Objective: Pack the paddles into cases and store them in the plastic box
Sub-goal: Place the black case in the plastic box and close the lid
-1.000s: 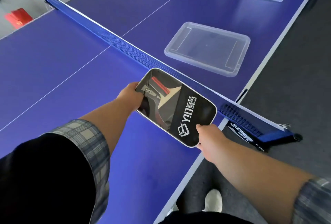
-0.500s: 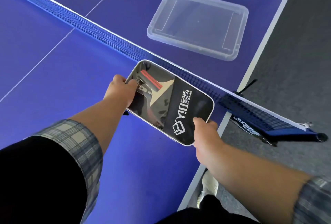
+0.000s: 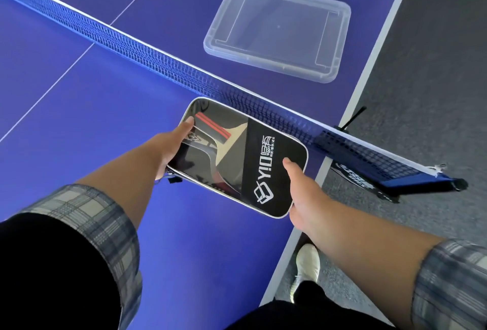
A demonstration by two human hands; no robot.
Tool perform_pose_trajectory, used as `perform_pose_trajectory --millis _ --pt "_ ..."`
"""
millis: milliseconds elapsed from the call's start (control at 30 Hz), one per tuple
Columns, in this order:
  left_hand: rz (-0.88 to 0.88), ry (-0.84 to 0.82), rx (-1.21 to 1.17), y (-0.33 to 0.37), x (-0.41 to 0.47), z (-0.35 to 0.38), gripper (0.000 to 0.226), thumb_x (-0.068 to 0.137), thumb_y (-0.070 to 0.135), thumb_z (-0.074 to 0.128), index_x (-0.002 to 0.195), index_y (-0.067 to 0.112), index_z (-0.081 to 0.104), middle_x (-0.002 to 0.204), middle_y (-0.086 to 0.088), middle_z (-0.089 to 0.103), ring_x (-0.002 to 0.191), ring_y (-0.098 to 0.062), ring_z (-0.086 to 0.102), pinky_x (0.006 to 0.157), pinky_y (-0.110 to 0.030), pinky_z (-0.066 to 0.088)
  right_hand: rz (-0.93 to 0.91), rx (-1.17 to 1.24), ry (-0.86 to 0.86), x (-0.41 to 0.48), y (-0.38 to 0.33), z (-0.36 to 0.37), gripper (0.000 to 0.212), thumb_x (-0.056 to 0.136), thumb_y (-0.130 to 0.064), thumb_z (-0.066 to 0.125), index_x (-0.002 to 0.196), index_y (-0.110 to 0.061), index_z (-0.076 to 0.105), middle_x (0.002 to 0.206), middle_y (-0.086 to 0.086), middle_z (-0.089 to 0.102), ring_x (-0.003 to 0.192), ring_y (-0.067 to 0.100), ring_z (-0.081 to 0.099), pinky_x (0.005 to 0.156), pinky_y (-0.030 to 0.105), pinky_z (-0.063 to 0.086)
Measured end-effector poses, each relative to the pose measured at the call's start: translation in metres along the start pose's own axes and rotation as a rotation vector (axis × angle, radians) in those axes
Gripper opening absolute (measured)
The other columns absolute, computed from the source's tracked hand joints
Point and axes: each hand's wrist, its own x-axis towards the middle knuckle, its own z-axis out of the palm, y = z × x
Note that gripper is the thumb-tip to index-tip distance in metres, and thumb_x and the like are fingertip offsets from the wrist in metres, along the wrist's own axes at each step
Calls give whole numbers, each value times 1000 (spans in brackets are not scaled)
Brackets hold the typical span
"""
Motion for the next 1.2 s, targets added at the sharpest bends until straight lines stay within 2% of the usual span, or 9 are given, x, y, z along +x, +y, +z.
perform_pose_trajectory --millis 267,333,433,567,667,867,1000,1100,1200 --pt "65 86 -247 -37 -76 -26 80 44 84 68 95 22 73 90 -6 79 80 -28 75 68 -38 58 -180 95 -108 -43 0 -3 67 61 -66 75 110 -28 51 98 5 74 80 26 76 70 47 62" --pt "80 98 -280 -41 -100 -33 81 46 86 67 96 23 73 90 -6 78 80 -33 75 75 -44 60 -261 110 -139 -60 -7 -7 72 56 -67 77 110 -28 51 100 5 75 81 27 76 73 51 62" --pt "151 36 -290 -34 -137 -38 82 48 87 66 96 21 73 86 -9 77 67 -35 71 60 -39 58 -335 181 -222 -92 -22 -22 66 61 -61 80 115 -30 59 98 2 78 83 27 77 78 54 60" --pt "321 -132 -237 -5 -180 -37 92 48 86 72 112 20 74 111 -10 75 98 -30 73 90 -48 52 -323 207 -289 -129 -43 -59 57 66 -57 79 110 -22 72 96 7 78 85 30 76 83 52 59" --pt "390 -259 -221 28 -208 -23 65 62 76 64 100 25 80 111 -10 75 97 -28 74 81 -45 54 -351 251 -331 -154 -60 -100 49 69 -57 79 101 -20 79 99 11 78 87 33 76 73 51 60" --pt "507 -347 -174 102 -268 65 65 62 72 71 101 21 80 110 -11 75 97 -28 74 80 -43 54 -490 327 -307 -193 -104 -213 48 76 -54 77 106 -17 76 100 13 77 87 33 76 65 46 61" --pt "596 -377 -222 139 -307 156 67 65 63 74 117 20 71 106 -13 76 90 -28 75 64 -37 60 -548 345 -235 -204 -131 -301 46 85 -54 69 108 -15 74 97 12 78 82 30 76 61 42 61" --pt "623 -361 -241 160 -331 225 35 76 61 70 87 29 81 97 -11 78 79 -27 76 64 -38 58 -601 365 -189 -203 -150 -373 42 92 -53 60 106 -15 73 95 11 78 80 29 77 58 41 60" --pt "646 -362 -231 183 -349 291 39 81 59 69 74 23 82 86 -13 78 67 -28 75 56 -38 58 -682 394 -109 -199 -171 -449 34 95 -42 52 107 -15 69 91 10 78 79 29 76 64 45 61"
